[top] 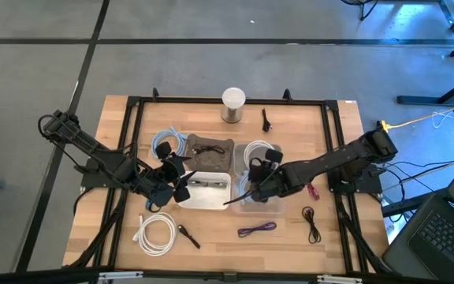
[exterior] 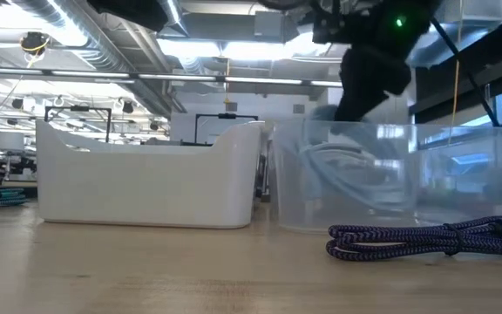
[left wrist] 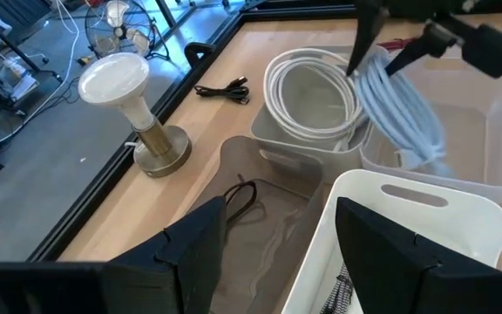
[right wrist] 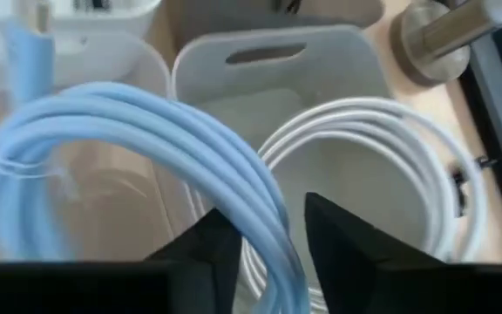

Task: Pick & Place USB Port
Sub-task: Put the bottom blue usb cable into the transparent bin, then put the red patterned charger cable into the white bin

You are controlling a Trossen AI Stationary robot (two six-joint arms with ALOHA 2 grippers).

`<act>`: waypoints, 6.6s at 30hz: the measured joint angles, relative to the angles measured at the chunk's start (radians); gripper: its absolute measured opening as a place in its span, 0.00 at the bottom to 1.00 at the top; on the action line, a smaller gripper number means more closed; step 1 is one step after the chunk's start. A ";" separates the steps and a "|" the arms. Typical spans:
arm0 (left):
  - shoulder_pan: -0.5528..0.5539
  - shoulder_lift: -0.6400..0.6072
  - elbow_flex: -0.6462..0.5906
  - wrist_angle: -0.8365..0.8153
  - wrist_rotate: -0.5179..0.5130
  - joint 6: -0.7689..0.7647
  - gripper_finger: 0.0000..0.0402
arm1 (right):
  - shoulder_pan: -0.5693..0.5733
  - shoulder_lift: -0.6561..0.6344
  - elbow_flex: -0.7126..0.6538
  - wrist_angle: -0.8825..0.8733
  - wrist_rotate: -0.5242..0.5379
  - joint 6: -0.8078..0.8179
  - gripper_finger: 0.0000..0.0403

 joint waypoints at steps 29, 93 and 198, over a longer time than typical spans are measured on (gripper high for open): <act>0.000 0.000 0.000 -0.001 0.023 0.000 0.52 | 0.126 -0.039 0.149 -0.587 -0.115 0.385 0.39; 0.001 0.000 0.000 0.000 0.023 0.017 0.52 | 0.247 -0.430 -0.515 -0.277 -0.343 0.976 0.01; 0.465 0.326 0.004 1.373 1.074 0.570 0.43 | 0.317 -0.438 -0.131 0.614 0.333 -0.393 0.02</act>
